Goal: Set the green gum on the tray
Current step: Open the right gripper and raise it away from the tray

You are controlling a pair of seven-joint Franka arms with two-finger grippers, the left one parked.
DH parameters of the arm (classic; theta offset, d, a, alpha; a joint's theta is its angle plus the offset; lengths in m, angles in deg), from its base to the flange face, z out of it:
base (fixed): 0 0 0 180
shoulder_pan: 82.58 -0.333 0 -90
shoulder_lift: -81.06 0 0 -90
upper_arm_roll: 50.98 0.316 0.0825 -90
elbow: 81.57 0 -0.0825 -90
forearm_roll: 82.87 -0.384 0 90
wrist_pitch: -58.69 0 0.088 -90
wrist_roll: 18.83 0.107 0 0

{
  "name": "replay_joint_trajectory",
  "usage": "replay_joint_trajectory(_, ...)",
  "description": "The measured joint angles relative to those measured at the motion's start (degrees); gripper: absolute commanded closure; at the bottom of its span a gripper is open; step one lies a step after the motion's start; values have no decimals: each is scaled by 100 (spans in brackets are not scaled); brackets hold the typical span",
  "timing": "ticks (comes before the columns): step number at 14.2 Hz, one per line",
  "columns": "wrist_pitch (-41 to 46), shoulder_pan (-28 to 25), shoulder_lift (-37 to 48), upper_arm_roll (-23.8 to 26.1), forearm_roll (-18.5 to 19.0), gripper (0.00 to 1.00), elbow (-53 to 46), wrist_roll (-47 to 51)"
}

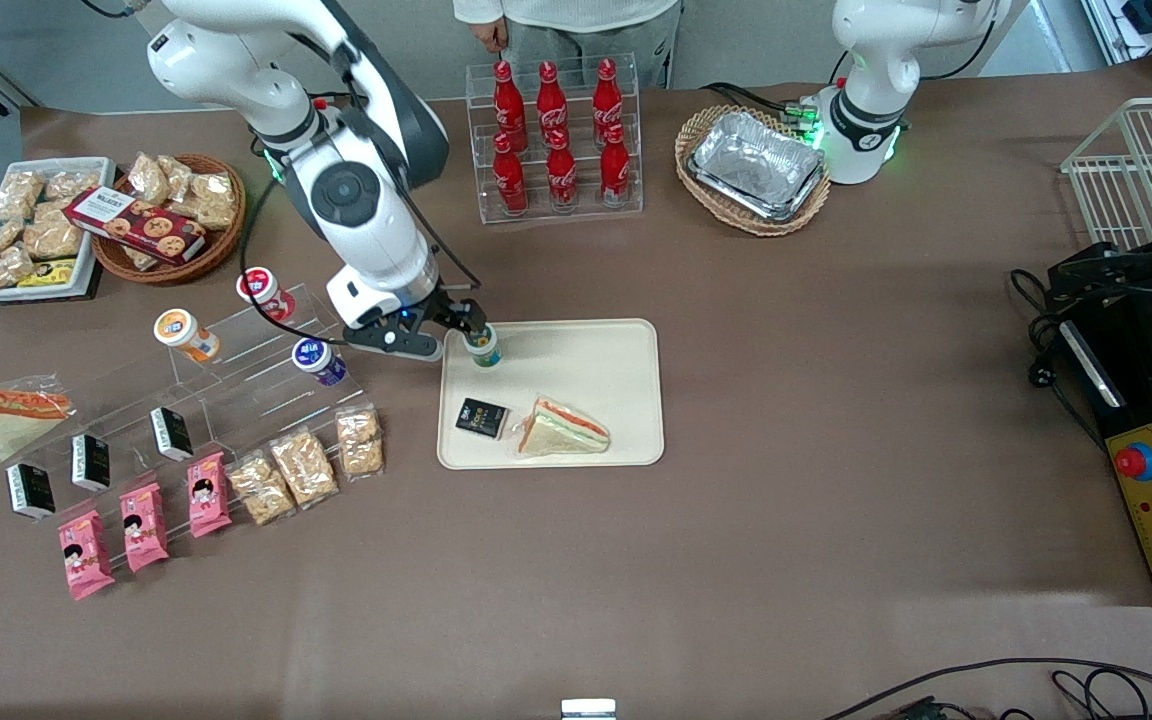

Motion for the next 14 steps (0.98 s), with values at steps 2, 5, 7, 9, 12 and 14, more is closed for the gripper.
replay_joint_trajectory(2, 1097, -2, 119, 3, 0, 0, -812, -3)
replay_joint_trajectory(5, 2357, -4, 164, 7, 0, 0, -1995, -220)
replay_joint_trajectory(7, 2851, -4, 176, -53, 0, 0, -2517, -608)
replay_joint_trajectory(9, 3000, 22, 233, -305, 6, 0, -2747, -1026)
replay_joint_trajectory(12, 3043, 763, 319, -447, 15, 0, -2802, -2378)
replay_joint_trajectory(14, 3056, 1618, 330, -244, 15, 0, -2803, -3359)
